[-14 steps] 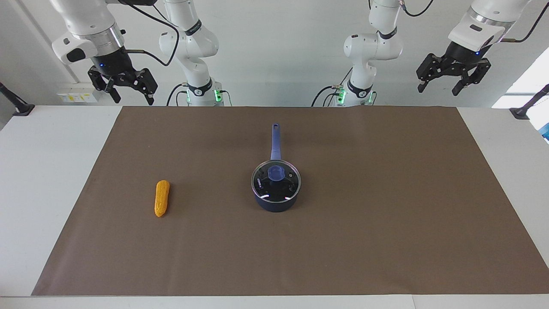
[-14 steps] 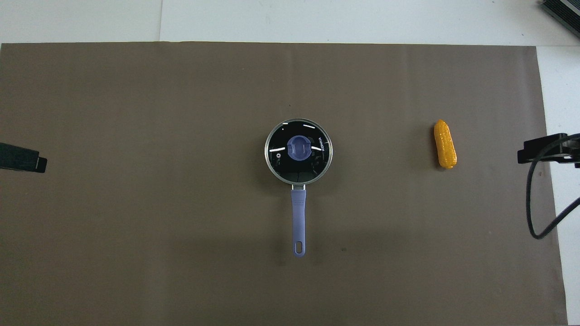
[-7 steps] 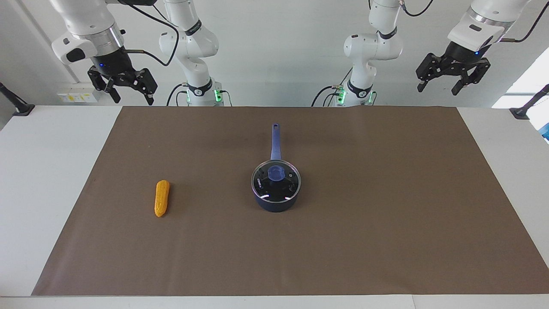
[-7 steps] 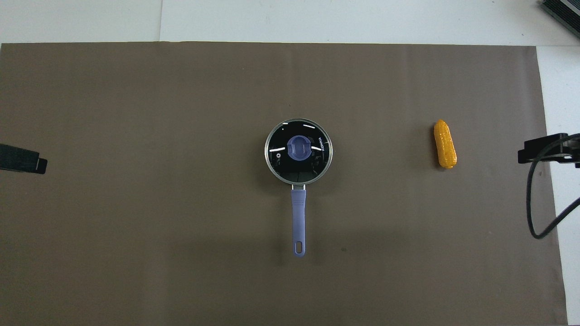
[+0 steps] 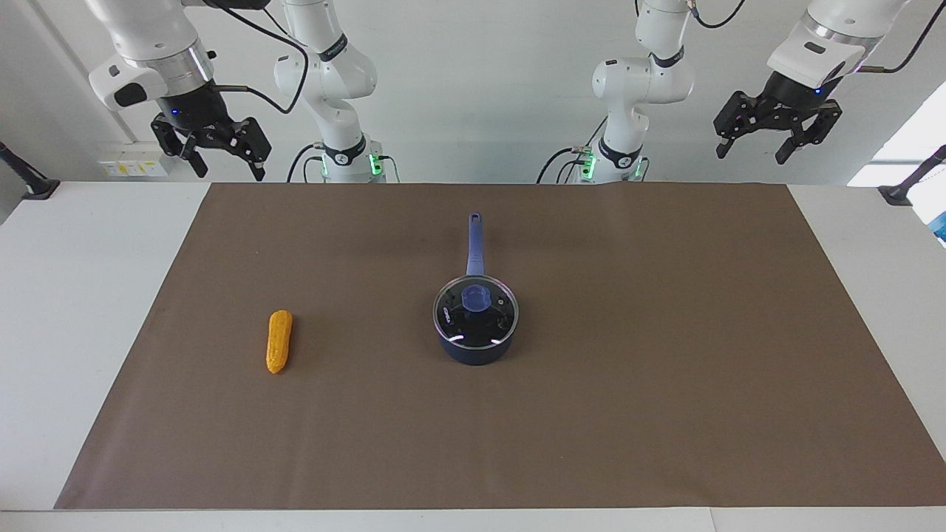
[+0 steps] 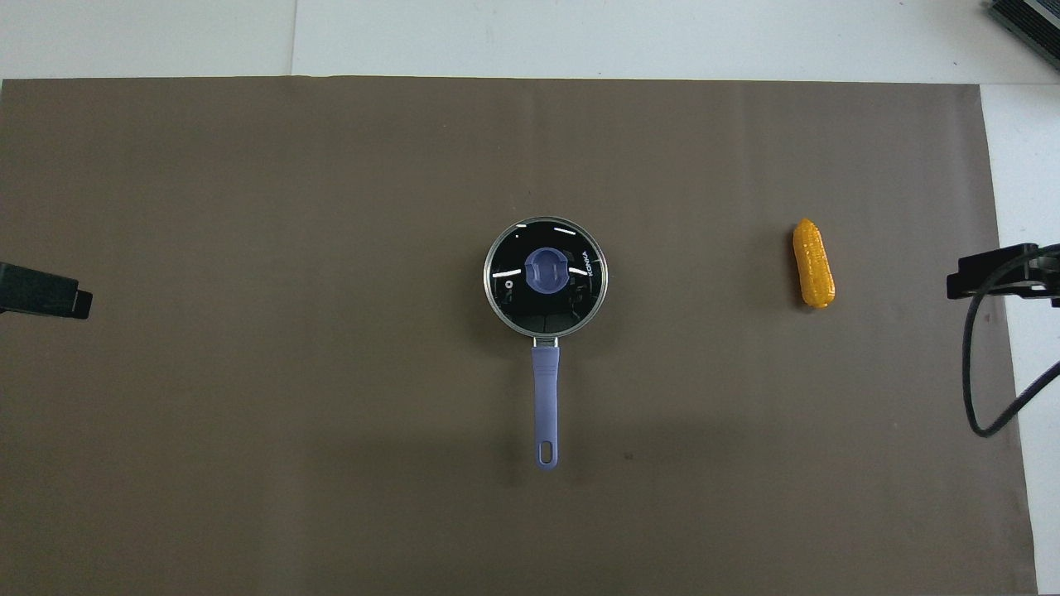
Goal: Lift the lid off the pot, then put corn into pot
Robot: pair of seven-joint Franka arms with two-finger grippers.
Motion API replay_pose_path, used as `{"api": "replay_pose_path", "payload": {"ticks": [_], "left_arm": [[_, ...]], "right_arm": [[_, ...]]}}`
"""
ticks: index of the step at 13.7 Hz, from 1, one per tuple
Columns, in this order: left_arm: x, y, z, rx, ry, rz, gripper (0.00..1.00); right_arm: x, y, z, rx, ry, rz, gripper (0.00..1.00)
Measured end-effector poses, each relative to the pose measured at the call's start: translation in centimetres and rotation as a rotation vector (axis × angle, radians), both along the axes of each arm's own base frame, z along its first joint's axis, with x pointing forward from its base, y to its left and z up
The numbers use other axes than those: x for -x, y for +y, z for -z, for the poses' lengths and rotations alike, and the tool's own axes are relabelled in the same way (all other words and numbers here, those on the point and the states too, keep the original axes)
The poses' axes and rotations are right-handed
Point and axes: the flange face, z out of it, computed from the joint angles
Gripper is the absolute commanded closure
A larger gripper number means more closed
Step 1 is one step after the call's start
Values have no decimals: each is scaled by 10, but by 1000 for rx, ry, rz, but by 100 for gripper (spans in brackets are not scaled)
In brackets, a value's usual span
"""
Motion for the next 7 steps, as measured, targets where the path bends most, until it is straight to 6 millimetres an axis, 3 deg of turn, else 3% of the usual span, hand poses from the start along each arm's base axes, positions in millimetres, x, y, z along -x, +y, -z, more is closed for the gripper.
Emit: {"api": "replay_pose_path", "payload": {"ticks": [4, 5, 7], "left_arm": [[1, -6, 0, 0, -1, 12, 0], [1, -8, 0, 0, -1, 14, 0], [1, -8, 0, 1, -1, 15, 0]], "right_arm": [[-4, -4, 8, 0, -14, 7, 0], [-10, -4, 19, 1, -39, 7, 0], [-29, -5, 64, 4, -83, 6, 0]]}}
